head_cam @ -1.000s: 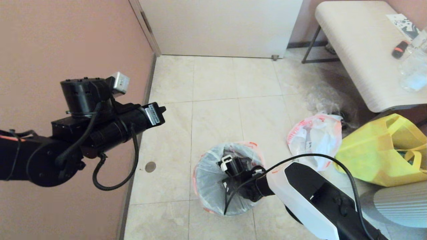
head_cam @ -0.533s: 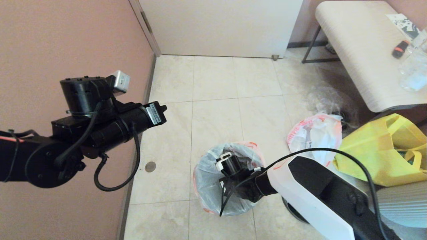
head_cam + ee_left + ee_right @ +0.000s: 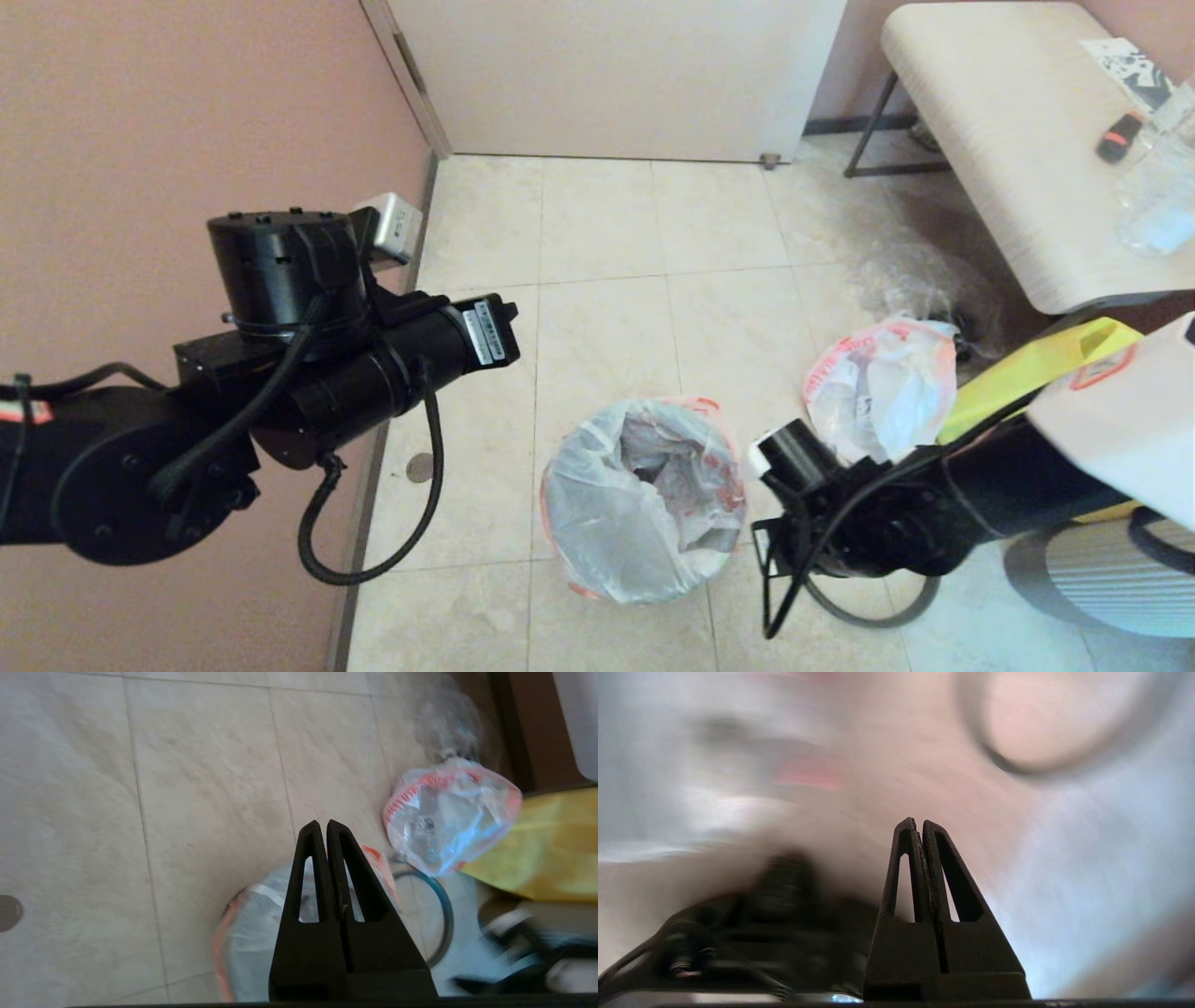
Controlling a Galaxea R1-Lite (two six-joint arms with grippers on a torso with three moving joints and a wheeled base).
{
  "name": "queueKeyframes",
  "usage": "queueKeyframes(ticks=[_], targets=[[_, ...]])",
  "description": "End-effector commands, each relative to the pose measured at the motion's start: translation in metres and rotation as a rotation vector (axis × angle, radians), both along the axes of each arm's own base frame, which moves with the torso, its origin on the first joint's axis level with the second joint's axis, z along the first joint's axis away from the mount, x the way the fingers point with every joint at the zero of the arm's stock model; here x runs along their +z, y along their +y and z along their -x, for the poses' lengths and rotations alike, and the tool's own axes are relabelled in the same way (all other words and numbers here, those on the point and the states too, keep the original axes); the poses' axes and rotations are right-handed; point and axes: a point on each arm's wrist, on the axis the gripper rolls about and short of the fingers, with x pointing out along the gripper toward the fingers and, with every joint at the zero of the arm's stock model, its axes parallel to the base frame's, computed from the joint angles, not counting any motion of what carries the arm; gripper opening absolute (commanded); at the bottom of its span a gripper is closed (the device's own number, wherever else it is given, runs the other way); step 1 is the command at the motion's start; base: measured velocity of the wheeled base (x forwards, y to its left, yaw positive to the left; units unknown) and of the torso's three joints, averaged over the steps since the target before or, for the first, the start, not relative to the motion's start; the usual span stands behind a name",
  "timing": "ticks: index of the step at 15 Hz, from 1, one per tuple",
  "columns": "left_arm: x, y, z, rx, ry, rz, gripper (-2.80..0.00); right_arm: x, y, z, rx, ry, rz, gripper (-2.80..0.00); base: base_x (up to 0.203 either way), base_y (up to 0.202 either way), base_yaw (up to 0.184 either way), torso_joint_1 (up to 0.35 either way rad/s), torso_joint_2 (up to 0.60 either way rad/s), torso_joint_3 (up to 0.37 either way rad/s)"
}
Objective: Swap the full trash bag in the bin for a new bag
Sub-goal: Place the trash can ring on the trash can
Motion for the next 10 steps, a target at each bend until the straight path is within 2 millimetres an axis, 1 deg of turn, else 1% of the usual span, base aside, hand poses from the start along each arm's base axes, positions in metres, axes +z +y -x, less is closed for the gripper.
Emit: queueKeyframes(ticks=[1, 2, 3, 4, 6, 7, 9, 10], targets=[[-0.001, -0.01, 0.007, -0.031, 0.002, -0.002, -2.8, 0.022, -0.051, 0.007, -0.129, -0.025, -0.022, -2.8, 0.0, 0.0, 0.0, 0.0, 0.0, 0.0], [0.0, -0.01, 0.008, -0.033, -0.004, 0.001, -2.8, 0.013, -0.076, -0.001, -0.198, -0.005, -0.012, -2.8, 0.0, 0.0, 0.0, 0.0, 0.0, 0.0], [0.002, -0.01, 0.006, -0.031, -0.008, 0.004, -2.8, -0.001, -0.096, -0.012, -0.233, 0.019, 0.004, -2.8, 0.0, 0.0, 0.0, 0.0, 0.0, 0.0], [0.003, -0.01, 0.004, -0.029, -0.011, 0.007, -2.8, -0.025, -0.113, -0.026, -0.253, 0.048, 0.027, -2.8, 0.0, 0.0, 0.0, 0.0, 0.0, 0.0], [-0.001, -0.009, 0.001, -0.022, 0.002, 0.002, -2.8, -0.079, -0.148, -0.054, -0.268, 0.084, 0.077, -2.8, 0.0, 0.0, 0.0, 0.0, 0.0, 0.0], [-0.005, -0.011, 0.001, -0.03, 0.015, -0.003, -2.8, -0.101, -0.172, -0.07, -0.275, 0.076, 0.105, -2.8, 0.0, 0.0, 0.0, 0.0, 0.0, 0.0], [-0.018, -0.025, 0.008, -0.091, 0.054, -0.022, -2.8, -0.128, -0.212, -0.107, -0.279, 0.024, 0.154, -2.8, 0.0, 0.0, 0.0, 0.0, 0.0, 0.0], [-0.03, -0.032, 0.005, -0.106, 0.087, -0.042, -2.8, -0.143, -0.23, -0.122, -0.273, 0.013, 0.185, -2.8, 0.0, 0.0, 0.0, 0.0, 0.0, 0.0]])
